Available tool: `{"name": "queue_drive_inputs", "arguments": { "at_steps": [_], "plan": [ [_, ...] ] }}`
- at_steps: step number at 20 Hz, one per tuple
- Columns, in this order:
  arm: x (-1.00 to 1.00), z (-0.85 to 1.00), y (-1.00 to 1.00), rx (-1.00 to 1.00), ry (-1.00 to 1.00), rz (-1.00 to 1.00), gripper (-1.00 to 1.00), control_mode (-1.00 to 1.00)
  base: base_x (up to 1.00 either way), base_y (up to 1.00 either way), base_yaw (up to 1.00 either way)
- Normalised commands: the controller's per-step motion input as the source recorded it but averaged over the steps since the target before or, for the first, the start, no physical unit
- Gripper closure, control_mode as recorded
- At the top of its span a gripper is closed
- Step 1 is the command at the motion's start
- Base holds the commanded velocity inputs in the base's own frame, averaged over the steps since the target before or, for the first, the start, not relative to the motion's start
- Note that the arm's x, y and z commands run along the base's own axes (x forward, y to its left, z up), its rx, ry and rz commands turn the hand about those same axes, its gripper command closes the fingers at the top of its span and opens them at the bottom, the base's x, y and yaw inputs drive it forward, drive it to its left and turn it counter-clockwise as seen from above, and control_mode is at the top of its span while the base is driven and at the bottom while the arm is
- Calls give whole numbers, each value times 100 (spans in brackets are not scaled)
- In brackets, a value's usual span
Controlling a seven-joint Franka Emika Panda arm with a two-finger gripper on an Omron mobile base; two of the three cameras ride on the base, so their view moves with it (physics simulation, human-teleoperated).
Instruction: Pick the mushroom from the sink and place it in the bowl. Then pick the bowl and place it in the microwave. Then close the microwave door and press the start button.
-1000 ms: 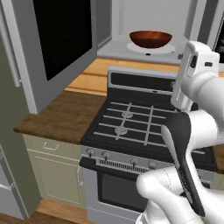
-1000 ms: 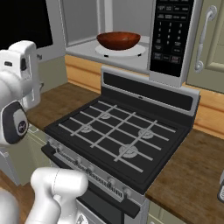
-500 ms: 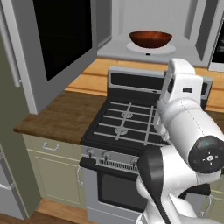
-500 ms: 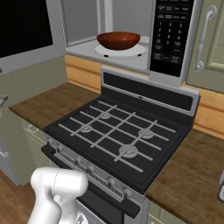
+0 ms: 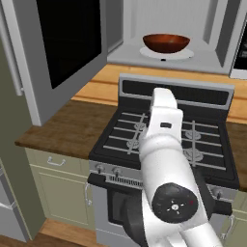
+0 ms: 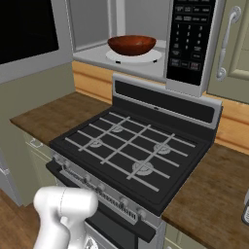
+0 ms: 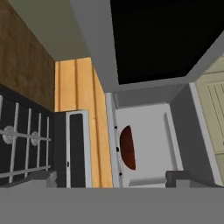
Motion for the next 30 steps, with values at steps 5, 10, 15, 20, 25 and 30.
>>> {"name": "queue_drive_inputs", "arguments": {
  "at_steps": [5, 10, 15, 20, 25, 30],
  "plan": [
    [11, -62, 55, -6, -12, -4, -100, -100, 0, 0, 0],
    [31, -59, 54, -5, -4, -2, -100, -100, 0, 0, 0],
    [47, -63, 39, -1, 0, 0, -100, -100, 0, 0, 0],
    [76, -40, 85, -5, 0, -10, -100, -100, 0, 0, 0],
    [72, -13, 100, -10, 2, -17, -100, -100, 0, 0, 0],
    [43, 0, 89, -5, -3, -35, -100, -100, 0, 0, 0]
  ]
}}
